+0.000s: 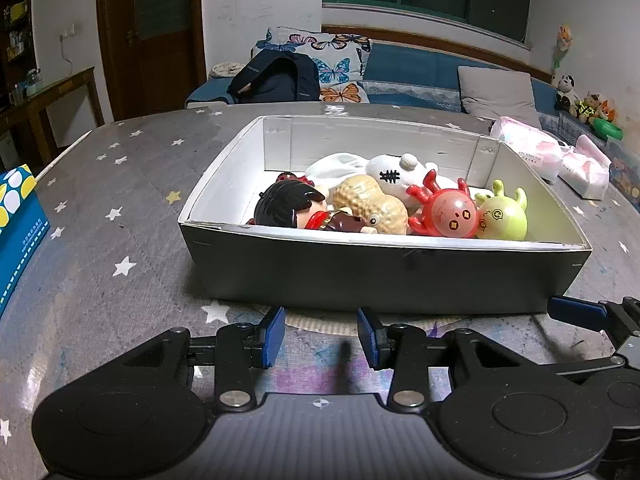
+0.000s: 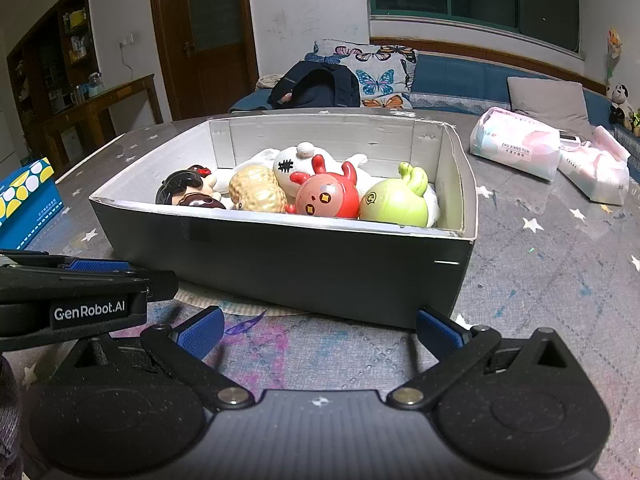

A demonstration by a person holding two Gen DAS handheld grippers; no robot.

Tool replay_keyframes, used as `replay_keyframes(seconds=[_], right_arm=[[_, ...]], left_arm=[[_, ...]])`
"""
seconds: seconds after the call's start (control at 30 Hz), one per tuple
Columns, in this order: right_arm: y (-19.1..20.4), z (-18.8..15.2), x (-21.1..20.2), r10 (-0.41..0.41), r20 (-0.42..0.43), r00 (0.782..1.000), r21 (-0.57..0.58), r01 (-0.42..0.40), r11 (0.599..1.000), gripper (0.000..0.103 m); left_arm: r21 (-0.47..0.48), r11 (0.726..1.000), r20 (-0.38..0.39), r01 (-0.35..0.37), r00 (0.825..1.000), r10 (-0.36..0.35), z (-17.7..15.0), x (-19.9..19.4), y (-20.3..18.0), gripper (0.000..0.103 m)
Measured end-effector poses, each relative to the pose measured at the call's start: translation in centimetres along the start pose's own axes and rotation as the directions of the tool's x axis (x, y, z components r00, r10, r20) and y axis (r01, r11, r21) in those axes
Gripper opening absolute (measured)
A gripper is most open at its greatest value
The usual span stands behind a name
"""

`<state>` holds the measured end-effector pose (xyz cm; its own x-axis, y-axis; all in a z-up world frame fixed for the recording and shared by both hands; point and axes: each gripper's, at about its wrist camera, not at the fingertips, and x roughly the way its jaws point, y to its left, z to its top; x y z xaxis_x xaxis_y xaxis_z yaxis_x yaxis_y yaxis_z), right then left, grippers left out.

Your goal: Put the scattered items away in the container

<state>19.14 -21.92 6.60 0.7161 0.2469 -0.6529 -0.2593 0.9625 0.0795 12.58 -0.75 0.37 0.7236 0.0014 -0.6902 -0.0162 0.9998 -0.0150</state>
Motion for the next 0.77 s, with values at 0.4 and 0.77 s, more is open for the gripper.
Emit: replay_keyframes(seconds=[0.4, 0.77], right_arm=[[0.03, -0.01, 0.02, -0.002, 0.001, 1.000, -0.001, 0.002, 1.000, 0.103], [-0.10, 0.04, -0.23, 0.001, 0.010, 1.000, 0.005, -0.001, 1.000, 0.103]], left_arm=[[0.003, 1.000, 0.006, -0.003, 1.000, 0.002, 0.01, -0.17, -0.13, 0.042], [0.006, 1.000, 0.030, 0.004, 1.000, -0.004, 0.07, -0.58, 0.06, 0.036]])
